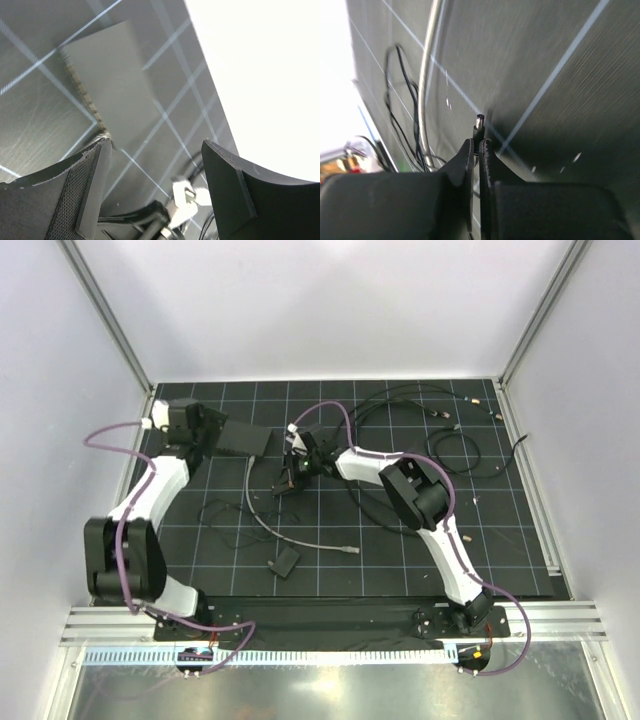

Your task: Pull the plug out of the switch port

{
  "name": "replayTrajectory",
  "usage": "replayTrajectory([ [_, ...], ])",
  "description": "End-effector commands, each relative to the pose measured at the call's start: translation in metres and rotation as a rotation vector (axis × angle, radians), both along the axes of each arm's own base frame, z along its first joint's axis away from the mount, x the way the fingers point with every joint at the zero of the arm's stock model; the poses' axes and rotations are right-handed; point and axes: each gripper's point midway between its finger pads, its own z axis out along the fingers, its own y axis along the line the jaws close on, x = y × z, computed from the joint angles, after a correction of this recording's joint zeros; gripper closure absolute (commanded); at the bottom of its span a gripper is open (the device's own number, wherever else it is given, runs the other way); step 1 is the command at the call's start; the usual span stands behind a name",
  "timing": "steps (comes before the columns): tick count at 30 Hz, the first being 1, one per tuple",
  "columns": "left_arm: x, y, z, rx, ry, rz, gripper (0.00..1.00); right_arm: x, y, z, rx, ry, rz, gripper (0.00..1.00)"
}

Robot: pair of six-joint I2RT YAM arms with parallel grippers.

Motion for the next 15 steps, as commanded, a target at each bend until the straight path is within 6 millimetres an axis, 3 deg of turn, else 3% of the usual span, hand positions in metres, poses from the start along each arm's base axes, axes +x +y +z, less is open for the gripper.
replayTrajectory([
  [1, -0.028, 0.003, 0.044, 0.156, -0.035, -0.112, 0.23, -0.025, -0.010, 0.021, -0.096, -0.074, 0.113, 0.89],
  [7, -0.083, -0.015, 0.042, 0.161, -0.024, -0.272, 0.22, -0.037, -0.014, 0.036, -0.138, -0.112, 0.149, 0.84],
  [10, -0.101, -0.014, 0.035, 0.164, 0.003, -0.276, 0.21, -0.039, -0.014, 0.042, -0.146, -0.115, 0.155, 0.83],
  [13, -0.114, -0.013, 0.041, 0.170, -0.025, -0.276, 0.20, -0.043, -0.015, 0.045, -0.166, -0.116, 0.156, 0.83],
  [15, -0.120, -0.017, 0.049, 0.174, -0.049, -0.307, 0.19, -0.048, -0.017, 0.048, -0.176, -0.118, 0.166, 0.76],
])
